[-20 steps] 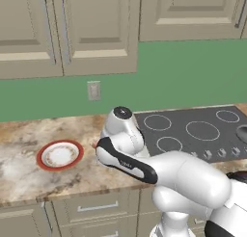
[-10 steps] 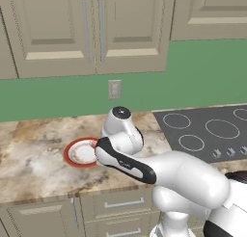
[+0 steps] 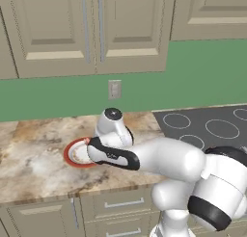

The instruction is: Place the steak on the plate and place the tomato on the same plate.

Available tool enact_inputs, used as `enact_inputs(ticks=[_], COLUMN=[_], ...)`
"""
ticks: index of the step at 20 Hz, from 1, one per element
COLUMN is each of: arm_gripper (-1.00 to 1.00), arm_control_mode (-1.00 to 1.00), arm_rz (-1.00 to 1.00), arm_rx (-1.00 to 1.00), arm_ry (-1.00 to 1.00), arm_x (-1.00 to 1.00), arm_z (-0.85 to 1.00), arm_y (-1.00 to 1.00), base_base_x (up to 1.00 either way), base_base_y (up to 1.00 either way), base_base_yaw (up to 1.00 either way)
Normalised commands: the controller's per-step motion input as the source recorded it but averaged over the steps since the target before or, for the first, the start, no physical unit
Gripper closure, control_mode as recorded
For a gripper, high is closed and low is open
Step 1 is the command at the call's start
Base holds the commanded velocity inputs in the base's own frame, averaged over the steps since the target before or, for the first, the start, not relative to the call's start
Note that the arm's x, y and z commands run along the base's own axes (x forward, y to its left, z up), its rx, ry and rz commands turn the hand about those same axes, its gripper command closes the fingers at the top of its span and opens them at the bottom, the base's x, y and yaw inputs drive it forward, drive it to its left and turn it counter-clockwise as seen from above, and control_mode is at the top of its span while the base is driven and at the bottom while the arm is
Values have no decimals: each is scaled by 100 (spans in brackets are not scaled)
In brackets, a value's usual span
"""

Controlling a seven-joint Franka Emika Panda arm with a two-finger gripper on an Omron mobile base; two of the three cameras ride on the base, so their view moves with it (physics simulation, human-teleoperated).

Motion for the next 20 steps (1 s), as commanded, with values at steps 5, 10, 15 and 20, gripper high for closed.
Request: enact_inputs(ticks=[5, 10, 15, 20], arm_gripper=[100, 100, 100, 100], arm_control_mode=[-100, -100, -100, -100], arm_rz=[-1, -3, -4, -2], arm_rx=[-5, -7, -3, 0], arm_ry=[1, 10, 2, 0], arm_x=[52, 49, 34, 20], arm_z=[-28, -30, -22, -24], arm_y=[18, 21, 29, 28], base_base_x=[0, 0, 0, 0], base_base_y=[0, 0, 0, 0], base_base_yaw=[0, 0, 0, 0])
